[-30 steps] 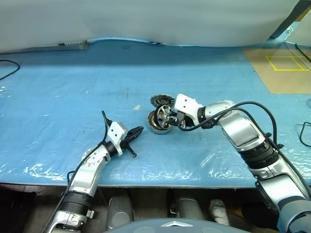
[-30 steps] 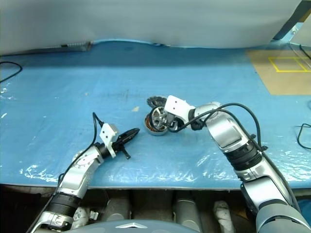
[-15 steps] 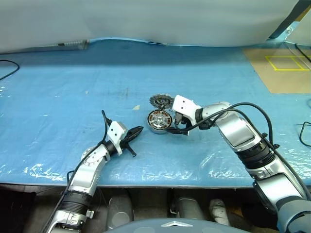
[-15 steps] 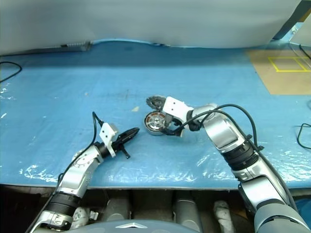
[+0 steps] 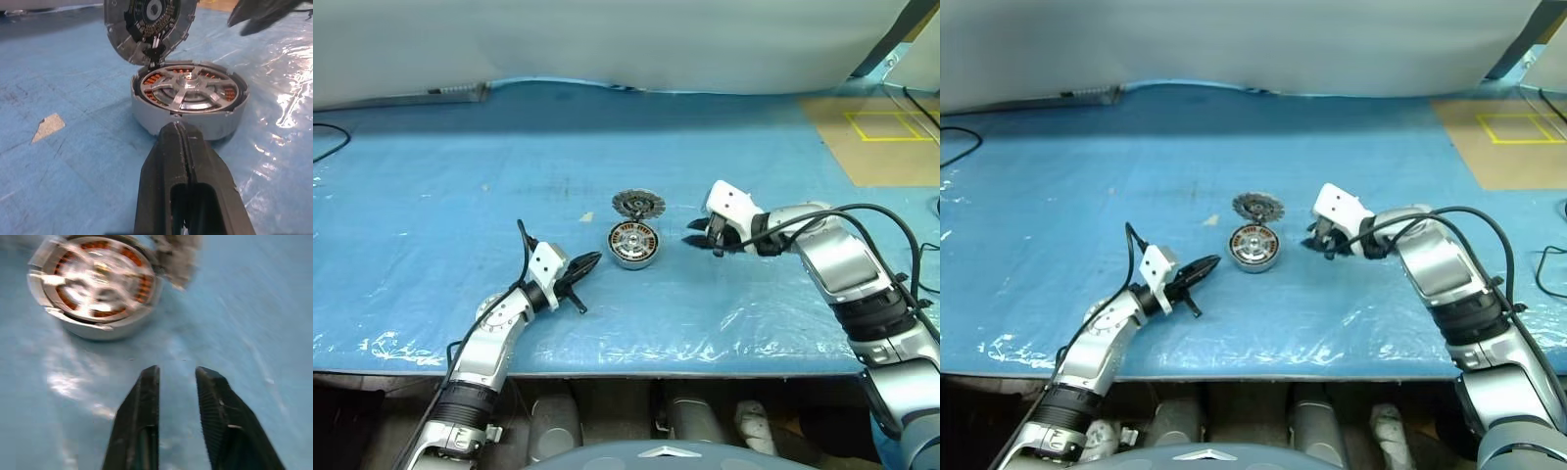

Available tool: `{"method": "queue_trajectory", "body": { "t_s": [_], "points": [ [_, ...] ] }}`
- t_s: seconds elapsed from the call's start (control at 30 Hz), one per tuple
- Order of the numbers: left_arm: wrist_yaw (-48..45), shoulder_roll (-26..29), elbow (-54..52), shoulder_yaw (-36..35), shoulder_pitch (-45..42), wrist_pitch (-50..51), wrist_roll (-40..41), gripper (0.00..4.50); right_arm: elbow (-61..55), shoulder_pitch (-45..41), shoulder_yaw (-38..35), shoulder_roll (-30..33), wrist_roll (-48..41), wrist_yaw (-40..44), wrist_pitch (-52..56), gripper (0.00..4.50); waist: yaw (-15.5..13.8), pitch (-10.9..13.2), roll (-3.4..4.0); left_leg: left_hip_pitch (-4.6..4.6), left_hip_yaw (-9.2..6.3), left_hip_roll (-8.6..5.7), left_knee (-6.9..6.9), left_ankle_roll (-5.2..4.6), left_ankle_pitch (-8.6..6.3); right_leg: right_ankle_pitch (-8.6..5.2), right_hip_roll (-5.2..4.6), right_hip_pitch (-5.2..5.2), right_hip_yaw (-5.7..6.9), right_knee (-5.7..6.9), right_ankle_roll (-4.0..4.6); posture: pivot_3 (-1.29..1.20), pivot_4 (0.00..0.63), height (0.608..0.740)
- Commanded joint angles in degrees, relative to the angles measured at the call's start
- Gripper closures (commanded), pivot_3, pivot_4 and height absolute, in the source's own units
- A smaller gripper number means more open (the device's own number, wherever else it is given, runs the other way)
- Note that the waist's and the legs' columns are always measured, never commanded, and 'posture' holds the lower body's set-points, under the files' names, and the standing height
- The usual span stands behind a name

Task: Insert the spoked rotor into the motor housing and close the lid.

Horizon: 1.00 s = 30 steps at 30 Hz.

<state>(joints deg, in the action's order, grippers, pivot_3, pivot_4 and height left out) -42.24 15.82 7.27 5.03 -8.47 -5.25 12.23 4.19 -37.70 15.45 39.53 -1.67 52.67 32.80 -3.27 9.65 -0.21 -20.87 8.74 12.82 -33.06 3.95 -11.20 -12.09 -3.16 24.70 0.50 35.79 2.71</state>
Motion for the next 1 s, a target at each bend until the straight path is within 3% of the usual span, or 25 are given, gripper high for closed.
{"method": "queue_trajectory", "body": {
  "t_s": [0.03, 0.2, 0.4, 0.63, 1.0],
  "points": [
    [-0.48, 0.13, -0.36, -0.14, -0.77, -0.84, 0.36, 4.50, 10.46, -6.01, -1.82, -4.48, 2.70, -6.43, -10.40, 4.48, 0.36, 0.00, 0.00, -0.01, 0.00, 0.00, 0.00, 0.00, 0.00, 0.00, -0.01, 0.01, 0.01, 0.00, 0.01, 0.00, 0.150, 0.740],
    [-0.47, 0.26, -1.11, 0.02, -0.52, -0.70, 0.36, 4.50, 31.66, -15.68, -5.38, -13.04, 0.38, -7.66, -22.53, 4.48, 0.80, 0.00, 0.00, -0.16, 0.00, -0.01, -0.03, 0.00, 0.00, 0.02, -0.02, 0.30, 0.03, -0.03, 0.03, 0.00, 0.150, 0.740],
    [-0.23, 0.55, -1.58, -0.16, -0.23, -0.51, 0.38, 4.50, 39.89, -21.30, -8.52, -18.14, -3.84, -0.20, -24.62, 4.48, 0.58, 0.00, 0.01, -0.36, -0.01, 0.03, 0.00, -0.24, 0.12, 0.01, -0.03, 0.41, 0.16, -0.04, 0.05, 0.00, 0.150, 0.740],
    [0.29, 0.51, -2.02, -0.29, 0.28, -0.34, 0.27, 4.50, 33.32, -19.35, -8.11, -18.99, -10.22, 15.70, -13.55, 4.48, 0.54, 0.00, 0.01, -0.32, -0.01, 0.10, -0.09, -0.47, 0.00, 0.03, -0.02, 0.38, 0.20, 0.00, 0.09, 0.00, 0.150, 0.740],
    [0.20, 0.54, -2.01, -0.31, 0.22, -0.10, 0.33, 4.50, 13.68, -4.08, -6.98, -21.13, -12.48, 11.94, -0.07, 4.48, 0.25, 0.00, 0.00, -0.28, -0.01, 0.11, -0.09, -0.33, 0.07, 0.03, -0.02, 0.36, 0.20, -0.02, 0.09, 0.00, 0.150, 0.740]
  ]
}}
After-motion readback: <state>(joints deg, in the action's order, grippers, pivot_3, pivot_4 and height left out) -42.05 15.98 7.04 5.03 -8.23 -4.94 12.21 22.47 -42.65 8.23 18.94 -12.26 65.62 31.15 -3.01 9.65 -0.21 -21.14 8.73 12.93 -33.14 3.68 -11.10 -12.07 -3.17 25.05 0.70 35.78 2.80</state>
